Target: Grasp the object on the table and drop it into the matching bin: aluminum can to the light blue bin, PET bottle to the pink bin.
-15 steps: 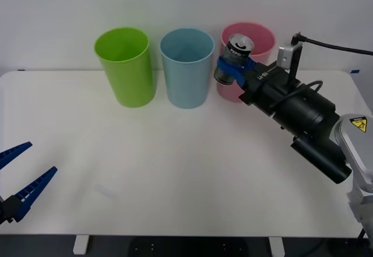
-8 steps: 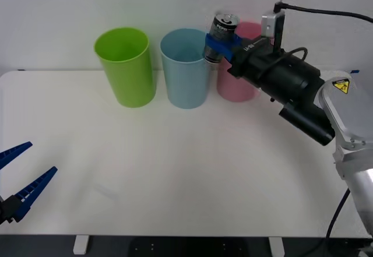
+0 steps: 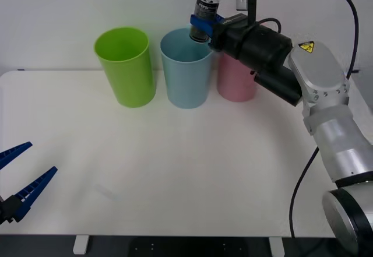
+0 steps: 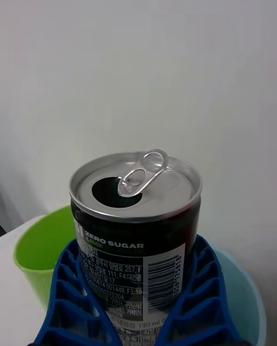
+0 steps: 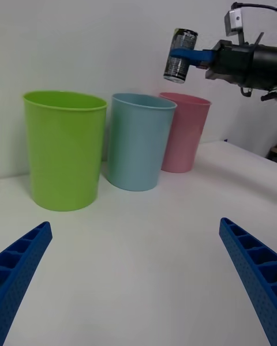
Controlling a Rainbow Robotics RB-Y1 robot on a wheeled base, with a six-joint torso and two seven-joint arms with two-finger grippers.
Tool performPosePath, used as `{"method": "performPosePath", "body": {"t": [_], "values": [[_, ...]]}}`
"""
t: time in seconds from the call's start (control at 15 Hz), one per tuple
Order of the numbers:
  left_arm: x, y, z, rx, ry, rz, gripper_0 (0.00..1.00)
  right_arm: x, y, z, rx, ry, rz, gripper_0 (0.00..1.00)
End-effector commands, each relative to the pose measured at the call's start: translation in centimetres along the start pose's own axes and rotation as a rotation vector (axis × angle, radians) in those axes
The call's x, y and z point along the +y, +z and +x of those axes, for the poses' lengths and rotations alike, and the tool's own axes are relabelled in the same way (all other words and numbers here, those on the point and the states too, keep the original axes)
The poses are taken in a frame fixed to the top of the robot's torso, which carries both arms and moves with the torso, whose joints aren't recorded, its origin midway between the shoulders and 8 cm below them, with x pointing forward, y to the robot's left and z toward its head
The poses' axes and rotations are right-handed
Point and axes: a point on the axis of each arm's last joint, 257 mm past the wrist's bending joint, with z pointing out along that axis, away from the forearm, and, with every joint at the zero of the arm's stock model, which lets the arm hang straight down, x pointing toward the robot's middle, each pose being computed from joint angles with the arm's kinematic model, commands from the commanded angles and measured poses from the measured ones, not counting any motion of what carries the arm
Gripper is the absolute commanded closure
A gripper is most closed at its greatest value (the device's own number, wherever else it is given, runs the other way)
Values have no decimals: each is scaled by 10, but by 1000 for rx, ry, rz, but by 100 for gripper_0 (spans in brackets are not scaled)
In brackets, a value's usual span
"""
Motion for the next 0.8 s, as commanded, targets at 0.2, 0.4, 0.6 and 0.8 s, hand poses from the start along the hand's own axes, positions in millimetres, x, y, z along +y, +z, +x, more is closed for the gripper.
{"method": "performPosePath", "body": {"t": [0.2,0.4,0.6,0.8], "values": [[0,0,0,0,0,0,0,-16,34,8,33,21,66,100],[0,0,0,0,0,0,0,-20,49,13,44,28,109,100],[0,0,0,0,0,0,0,-18,57,15,46,26,129,100],[0,0,0,0,0,0,0,-17,58,17,50,18,127,100]]}}
